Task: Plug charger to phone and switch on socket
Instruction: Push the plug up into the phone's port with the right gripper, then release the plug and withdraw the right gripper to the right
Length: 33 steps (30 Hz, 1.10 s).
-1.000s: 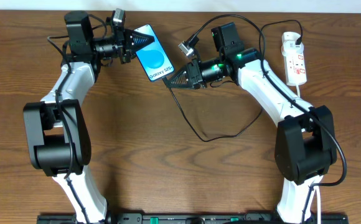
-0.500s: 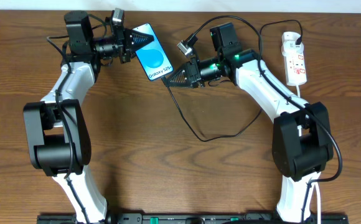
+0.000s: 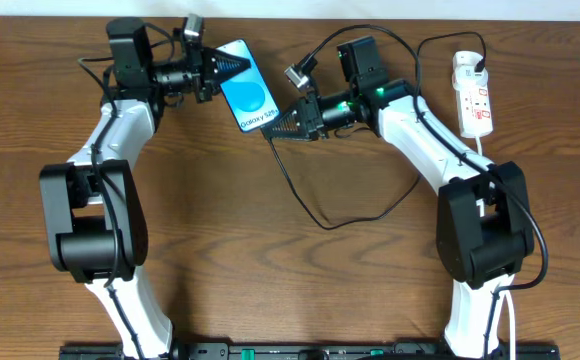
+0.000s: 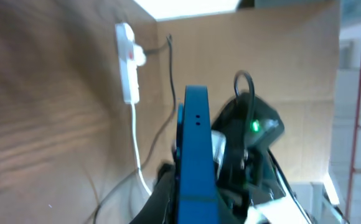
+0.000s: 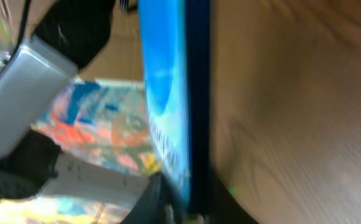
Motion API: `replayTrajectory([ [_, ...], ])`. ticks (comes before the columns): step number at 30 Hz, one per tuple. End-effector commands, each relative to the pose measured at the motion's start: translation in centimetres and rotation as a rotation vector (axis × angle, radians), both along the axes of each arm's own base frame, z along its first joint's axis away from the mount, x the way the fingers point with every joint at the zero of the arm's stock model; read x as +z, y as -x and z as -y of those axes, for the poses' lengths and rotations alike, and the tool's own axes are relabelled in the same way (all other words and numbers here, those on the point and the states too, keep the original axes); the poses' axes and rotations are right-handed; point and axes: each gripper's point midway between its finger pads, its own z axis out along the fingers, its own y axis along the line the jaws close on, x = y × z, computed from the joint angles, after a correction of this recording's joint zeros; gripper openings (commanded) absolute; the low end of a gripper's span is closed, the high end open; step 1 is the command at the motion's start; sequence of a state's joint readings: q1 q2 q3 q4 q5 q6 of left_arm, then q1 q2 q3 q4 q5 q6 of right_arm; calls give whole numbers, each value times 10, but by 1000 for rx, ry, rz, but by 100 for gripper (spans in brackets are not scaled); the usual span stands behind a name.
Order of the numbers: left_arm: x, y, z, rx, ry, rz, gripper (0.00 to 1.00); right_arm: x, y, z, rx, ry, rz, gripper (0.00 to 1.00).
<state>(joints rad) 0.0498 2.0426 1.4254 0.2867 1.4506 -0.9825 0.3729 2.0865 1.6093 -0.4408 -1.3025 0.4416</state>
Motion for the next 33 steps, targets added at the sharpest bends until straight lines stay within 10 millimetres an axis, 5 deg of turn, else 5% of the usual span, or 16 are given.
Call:
replayTrajectory([
  [1, 18, 22, 14, -135, 48, 16, 7, -9, -16, 13, -41, 14, 11, 31],
  [11, 19, 19, 5, -115, 48, 16, 7, -3, -19, 31, -49, -7, 33, 42],
  [19, 17, 21, 10, -126, 44, 40, 7, 40, -28, 58, -128, 0, 155, 56],
  [33, -18, 51, 87, -291, 38, 34, 7, 85, 1, 134, -457, 537, 387, 70],
])
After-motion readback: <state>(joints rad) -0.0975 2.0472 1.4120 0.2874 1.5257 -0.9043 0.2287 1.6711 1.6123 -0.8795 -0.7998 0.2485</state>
